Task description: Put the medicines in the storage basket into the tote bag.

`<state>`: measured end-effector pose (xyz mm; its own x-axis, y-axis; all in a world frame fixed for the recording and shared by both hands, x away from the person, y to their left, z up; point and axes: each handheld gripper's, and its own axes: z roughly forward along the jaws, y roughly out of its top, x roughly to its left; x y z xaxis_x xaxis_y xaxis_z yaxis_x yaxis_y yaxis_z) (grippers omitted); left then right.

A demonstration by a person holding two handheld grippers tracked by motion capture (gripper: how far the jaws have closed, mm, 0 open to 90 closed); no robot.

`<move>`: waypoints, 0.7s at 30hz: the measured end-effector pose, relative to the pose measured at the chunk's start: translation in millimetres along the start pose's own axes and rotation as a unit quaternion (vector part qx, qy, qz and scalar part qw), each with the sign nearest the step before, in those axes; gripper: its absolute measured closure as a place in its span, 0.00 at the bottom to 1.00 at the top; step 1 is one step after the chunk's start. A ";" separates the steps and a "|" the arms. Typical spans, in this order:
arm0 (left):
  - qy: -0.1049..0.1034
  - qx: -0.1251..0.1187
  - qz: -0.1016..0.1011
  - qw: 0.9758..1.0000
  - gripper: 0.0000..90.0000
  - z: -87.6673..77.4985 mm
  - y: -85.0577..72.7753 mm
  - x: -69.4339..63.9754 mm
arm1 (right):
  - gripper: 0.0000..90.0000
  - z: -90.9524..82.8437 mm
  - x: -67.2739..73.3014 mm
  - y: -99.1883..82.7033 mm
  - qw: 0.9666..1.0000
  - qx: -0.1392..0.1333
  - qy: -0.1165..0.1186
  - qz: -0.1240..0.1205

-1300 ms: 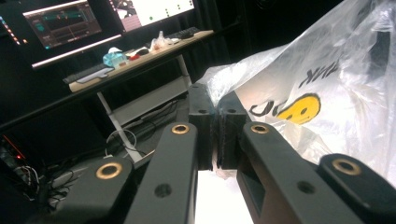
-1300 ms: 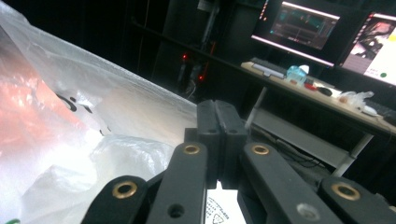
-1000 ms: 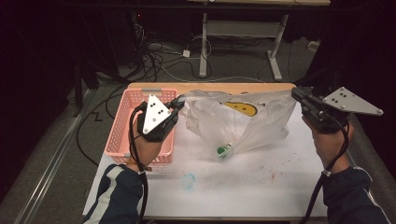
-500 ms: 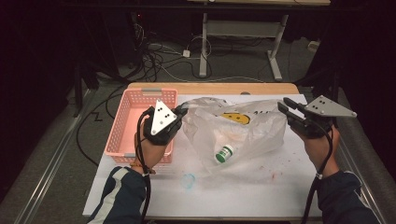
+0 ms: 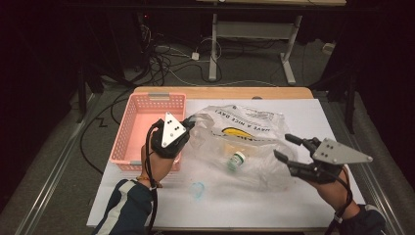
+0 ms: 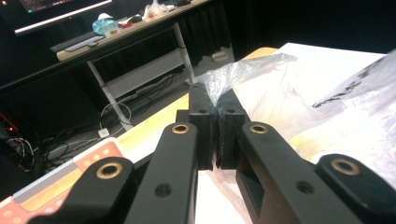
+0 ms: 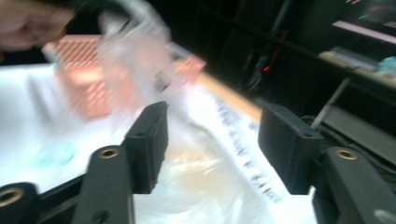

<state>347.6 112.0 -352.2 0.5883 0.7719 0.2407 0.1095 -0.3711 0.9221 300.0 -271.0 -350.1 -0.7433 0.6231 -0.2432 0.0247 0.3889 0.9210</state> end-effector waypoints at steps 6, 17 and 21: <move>0.002 0.007 -0.002 1.000 0.95 3.2 -4.0 1.6 | 0.31 -9.8 23.4 -18.5 0.999 0.031 0.035 -0.026; 0.013 0.012 -0.008 1.000 0.95 1.4 -7.2 7.0 | 0.69 -3.0 24.6 -68.2 0.986 0.151 0.065 -0.025; 0.014 0.012 -0.010 1.000 0.95 1.6 -7.7 8.2 | 0.98 -2.1 21.2 -71.6 0.982 0.175 0.063 -0.026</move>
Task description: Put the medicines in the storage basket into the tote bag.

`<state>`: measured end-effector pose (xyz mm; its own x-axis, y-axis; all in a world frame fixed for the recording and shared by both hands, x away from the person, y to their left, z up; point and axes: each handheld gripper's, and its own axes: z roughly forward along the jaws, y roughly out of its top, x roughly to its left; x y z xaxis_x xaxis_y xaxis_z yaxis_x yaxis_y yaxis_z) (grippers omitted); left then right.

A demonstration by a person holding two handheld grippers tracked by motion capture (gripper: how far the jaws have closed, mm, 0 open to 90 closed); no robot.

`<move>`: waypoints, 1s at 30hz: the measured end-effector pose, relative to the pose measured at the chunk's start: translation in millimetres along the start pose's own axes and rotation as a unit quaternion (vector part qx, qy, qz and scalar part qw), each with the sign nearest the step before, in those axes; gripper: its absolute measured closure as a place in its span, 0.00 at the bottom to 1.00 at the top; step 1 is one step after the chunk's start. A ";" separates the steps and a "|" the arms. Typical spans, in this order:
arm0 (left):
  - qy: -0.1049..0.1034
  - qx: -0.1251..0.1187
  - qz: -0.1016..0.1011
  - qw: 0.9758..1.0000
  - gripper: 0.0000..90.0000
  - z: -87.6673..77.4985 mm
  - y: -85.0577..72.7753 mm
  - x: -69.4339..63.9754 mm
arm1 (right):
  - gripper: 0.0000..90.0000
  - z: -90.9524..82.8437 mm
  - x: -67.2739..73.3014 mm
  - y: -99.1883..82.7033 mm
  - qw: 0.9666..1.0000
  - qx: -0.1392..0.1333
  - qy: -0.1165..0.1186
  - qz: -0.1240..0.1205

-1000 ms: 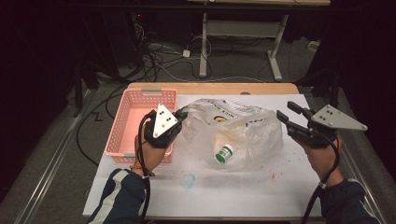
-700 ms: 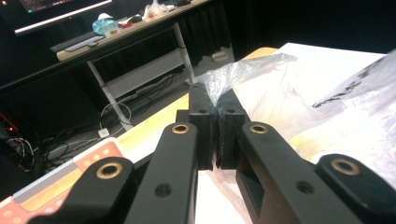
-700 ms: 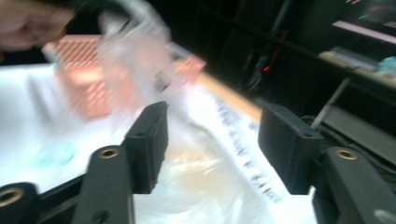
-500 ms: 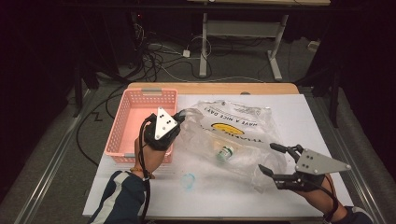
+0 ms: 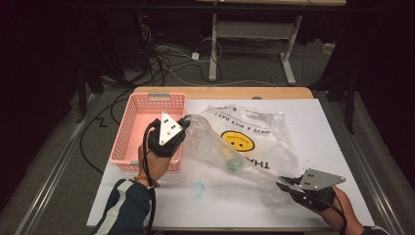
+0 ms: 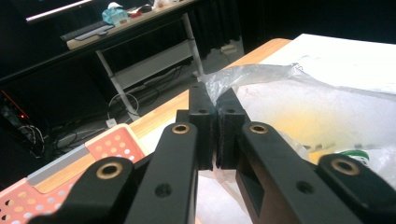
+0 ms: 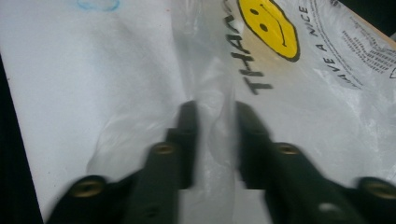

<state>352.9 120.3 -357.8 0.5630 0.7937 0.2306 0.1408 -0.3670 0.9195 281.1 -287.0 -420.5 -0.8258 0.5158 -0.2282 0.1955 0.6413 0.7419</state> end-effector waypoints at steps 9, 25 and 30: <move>0.000 -0.006 -0.002 1.000 0.95 5.5 8.3 1.9 | 1.00 -28.0 -11.1 24.9 0.992 -0.119 -0.046 0.003; 0.030 -0.032 -0.016 0.999 0.95 12.0 50.1 36.7 | 1.00 -64.7 -102.6 83.0 0.940 -0.285 -0.147 0.119; 0.036 -0.048 0.005 0.998 0.95 4.6 68.4 35.1 | 1.00 -73.6 -114.9 96.0 0.932 -0.293 -0.175 0.123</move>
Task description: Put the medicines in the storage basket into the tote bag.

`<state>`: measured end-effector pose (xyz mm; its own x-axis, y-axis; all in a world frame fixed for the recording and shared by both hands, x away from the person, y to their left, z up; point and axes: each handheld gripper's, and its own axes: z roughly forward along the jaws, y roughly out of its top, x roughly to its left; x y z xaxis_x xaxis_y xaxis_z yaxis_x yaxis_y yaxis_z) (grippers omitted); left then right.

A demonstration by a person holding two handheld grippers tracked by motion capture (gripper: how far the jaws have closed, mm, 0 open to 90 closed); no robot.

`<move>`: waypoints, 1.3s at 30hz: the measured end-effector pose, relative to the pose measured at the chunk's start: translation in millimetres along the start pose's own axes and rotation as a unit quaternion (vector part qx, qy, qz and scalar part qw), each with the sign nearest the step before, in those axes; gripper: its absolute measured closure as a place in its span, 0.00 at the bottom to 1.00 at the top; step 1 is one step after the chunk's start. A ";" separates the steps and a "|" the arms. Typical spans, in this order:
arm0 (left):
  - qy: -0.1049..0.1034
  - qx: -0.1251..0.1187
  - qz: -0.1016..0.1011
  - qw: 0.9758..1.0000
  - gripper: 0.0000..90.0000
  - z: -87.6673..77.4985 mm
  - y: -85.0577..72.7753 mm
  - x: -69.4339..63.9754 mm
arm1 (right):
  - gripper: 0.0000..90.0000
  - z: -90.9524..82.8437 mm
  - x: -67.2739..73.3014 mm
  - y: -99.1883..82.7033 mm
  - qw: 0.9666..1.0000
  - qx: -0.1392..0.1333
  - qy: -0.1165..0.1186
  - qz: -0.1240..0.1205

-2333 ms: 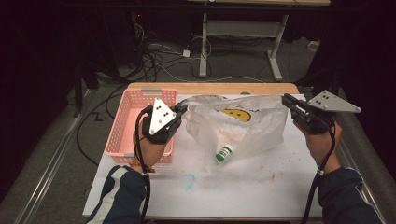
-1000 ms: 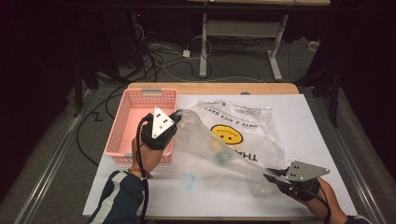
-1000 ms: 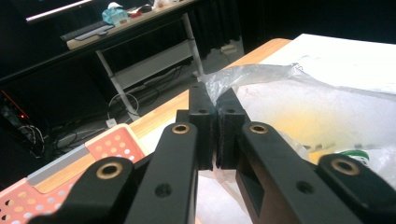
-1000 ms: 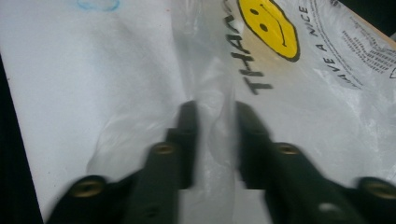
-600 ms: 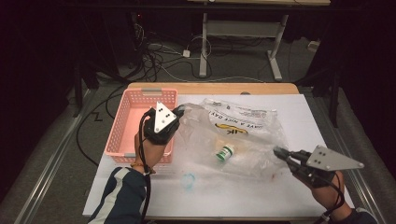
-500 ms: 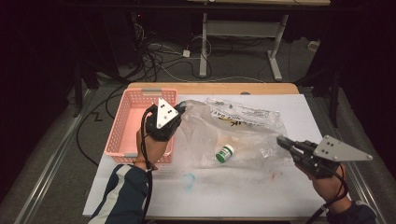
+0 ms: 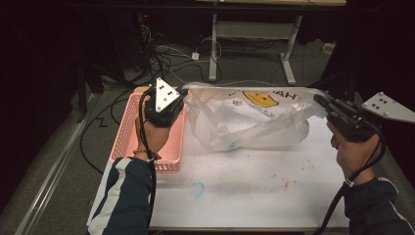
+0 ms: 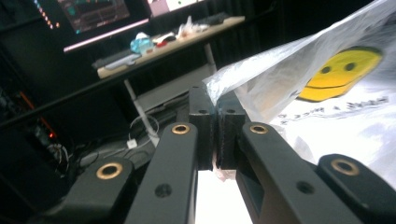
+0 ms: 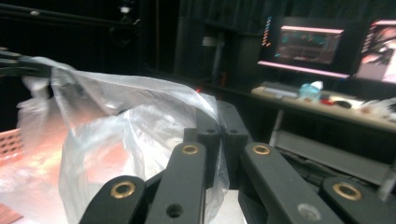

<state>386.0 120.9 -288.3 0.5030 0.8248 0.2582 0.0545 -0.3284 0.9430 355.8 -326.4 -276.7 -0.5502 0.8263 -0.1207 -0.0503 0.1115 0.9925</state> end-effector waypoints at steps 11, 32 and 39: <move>-0.015 -0.029 -0.007 0.999 0.95 -13.2 24.6 -2.8 | 1.00 -0.6 -9.7 24.3 0.999 -0.026 -0.022 0.017; 0.012 -0.006 -0.030 0.999 0.94 41.2 8.7 -2.1 | 1.00 54.4 -21.4 -1.4 0.991 0.007 -0.127 -0.030; 0.029 -0.001 -0.041 0.999 0.94 69.6 5.8 7.0 | 1.00 85.3 -32.5 0.6 0.986 0.024 -0.157 -0.049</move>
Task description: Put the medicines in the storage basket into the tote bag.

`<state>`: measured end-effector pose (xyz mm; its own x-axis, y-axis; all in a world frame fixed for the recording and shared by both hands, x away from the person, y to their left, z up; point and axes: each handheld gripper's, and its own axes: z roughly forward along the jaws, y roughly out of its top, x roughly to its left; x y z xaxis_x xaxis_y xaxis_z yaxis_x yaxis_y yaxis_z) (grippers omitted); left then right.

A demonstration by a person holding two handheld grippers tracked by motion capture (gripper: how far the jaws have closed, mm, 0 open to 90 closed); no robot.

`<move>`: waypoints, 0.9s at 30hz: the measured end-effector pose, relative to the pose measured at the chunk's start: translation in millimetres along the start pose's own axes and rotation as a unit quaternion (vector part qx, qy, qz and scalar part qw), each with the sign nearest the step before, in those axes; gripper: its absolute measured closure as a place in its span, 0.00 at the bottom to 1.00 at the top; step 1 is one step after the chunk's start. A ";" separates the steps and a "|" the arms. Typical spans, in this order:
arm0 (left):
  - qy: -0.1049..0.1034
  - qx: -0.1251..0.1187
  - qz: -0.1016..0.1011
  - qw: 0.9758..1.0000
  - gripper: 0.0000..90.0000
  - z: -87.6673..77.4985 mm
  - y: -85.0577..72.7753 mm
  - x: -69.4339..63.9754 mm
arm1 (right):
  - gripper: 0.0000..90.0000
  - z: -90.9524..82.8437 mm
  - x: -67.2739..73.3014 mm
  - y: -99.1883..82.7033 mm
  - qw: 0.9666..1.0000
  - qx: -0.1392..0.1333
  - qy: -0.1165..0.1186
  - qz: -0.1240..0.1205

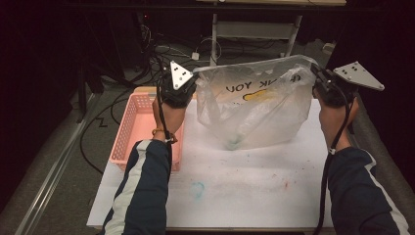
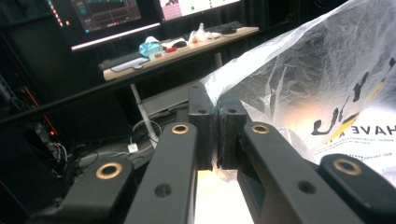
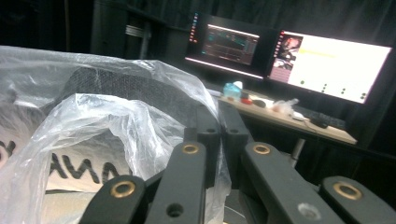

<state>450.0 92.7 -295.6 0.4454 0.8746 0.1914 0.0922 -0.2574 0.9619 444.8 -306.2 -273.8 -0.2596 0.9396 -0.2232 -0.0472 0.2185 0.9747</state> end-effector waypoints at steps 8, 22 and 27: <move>0.015 0.021 0.004 1.000 0.94 19.8 -1.2 4.0 | 1.00 22.7 -0.8 -10.1 0.999 0.028 -0.020 -0.004; -0.018 -0.009 -0.005 1.000 0.69 -0.7 0.5 5.5 | 1.00 13.3 -2.8 -10.0 1.000 0.030 -0.001 0.006; -0.015 -0.020 0.027 0.999 0.94 -14.5 13.4 3.5 | 1.00 4.8 -3.3 -1.2 1.000 0.020 0.005 0.002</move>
<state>439.8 98.3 -279.1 0.4747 0.8476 0.2372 0.0323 -0.2861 0.9577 450.3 -308.3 -274.3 -0.2703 0.9377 -0.2184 -0.0065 0.2250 0.9743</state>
